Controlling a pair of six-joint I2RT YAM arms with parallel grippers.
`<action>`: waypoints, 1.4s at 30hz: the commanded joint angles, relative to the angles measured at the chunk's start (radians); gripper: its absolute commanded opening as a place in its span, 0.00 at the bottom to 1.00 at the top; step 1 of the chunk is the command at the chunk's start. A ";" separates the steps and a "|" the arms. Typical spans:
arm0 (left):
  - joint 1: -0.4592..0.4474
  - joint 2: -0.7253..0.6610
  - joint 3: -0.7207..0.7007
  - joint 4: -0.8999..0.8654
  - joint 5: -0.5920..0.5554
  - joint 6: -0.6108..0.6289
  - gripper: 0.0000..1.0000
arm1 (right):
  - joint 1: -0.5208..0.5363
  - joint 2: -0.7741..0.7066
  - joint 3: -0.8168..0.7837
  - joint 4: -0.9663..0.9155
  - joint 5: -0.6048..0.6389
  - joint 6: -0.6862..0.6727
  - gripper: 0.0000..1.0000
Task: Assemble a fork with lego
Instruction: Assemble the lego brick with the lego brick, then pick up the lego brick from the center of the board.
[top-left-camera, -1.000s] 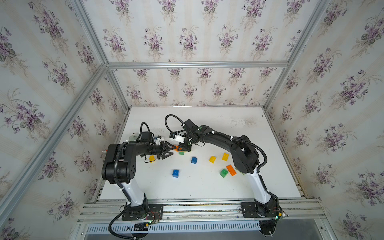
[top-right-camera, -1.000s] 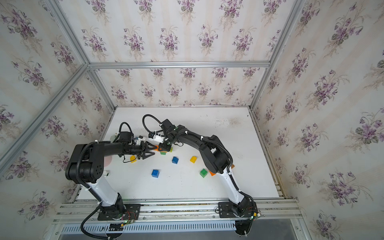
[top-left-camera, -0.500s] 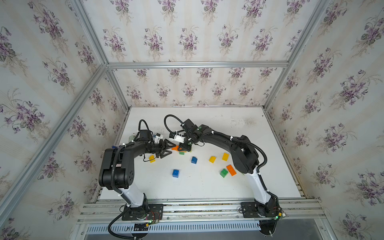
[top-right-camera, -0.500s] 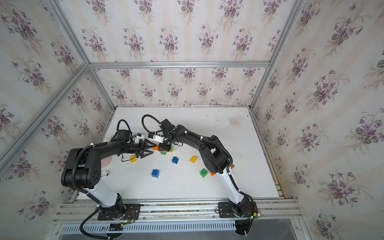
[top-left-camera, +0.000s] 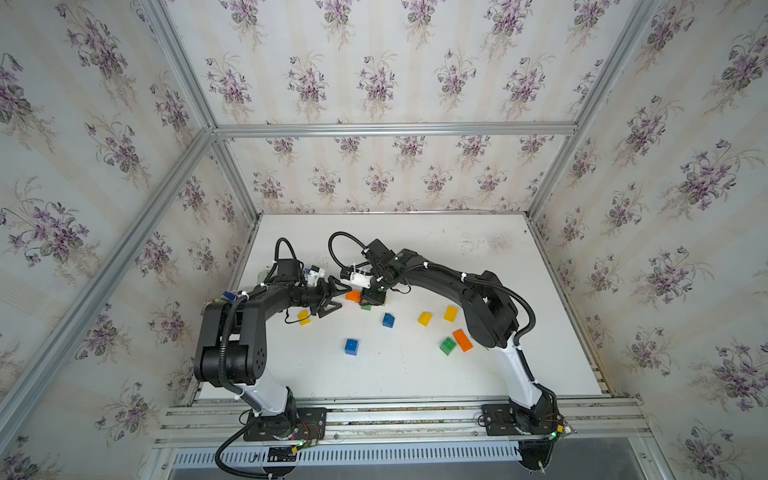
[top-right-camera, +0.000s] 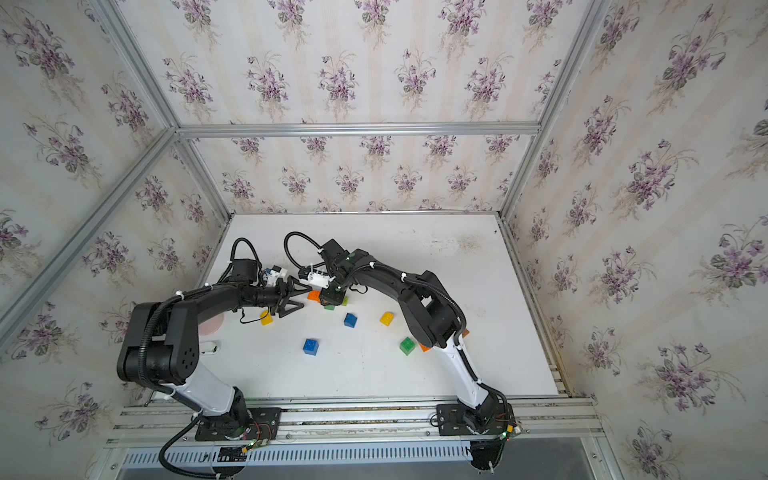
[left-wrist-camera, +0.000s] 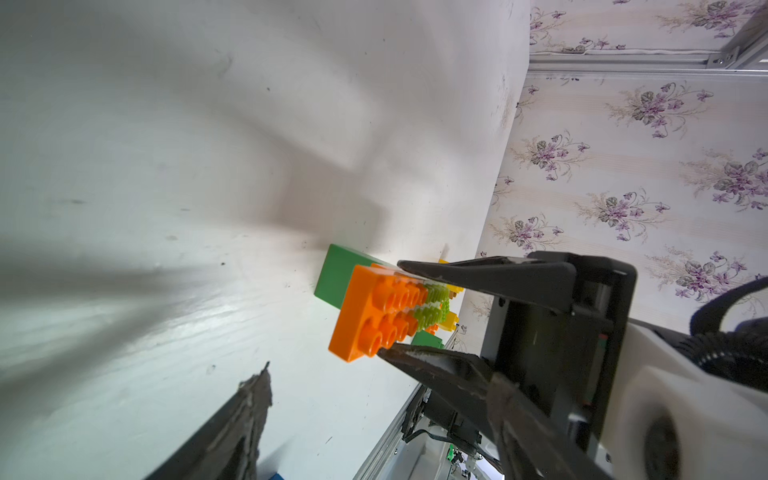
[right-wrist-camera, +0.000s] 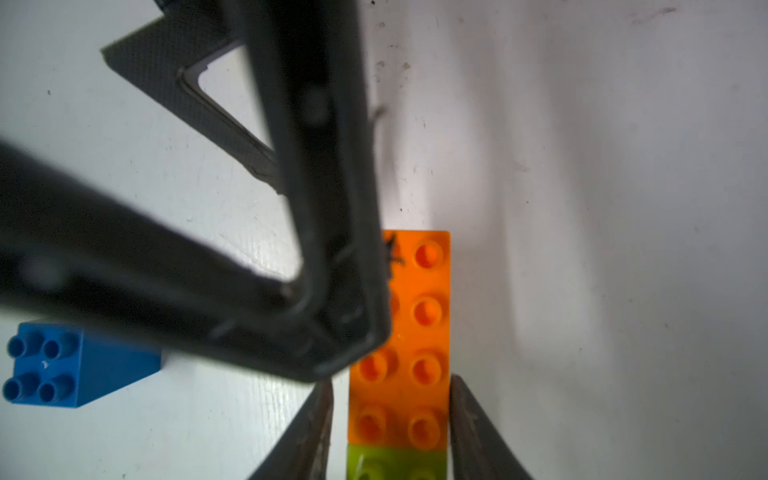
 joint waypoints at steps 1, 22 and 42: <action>0.002 -0.006 -0.001 0.002 -0.009 0.009 0.85 | 0.000 -0.031 -0.004 0.016 -0.025 -0.002 0.49; 0.066 -0.136 -0.106 -0.074 -0.037 0.050 0.89 | 0.063 -0.405 -0.488 0.311 -0.093 0.132 0.51; 0.094 -0.276 -0.211 -0.055 -0.043 0.035 0.89 | 0.288 -0.410 -0.685 0.565 0.106 0.322 0.57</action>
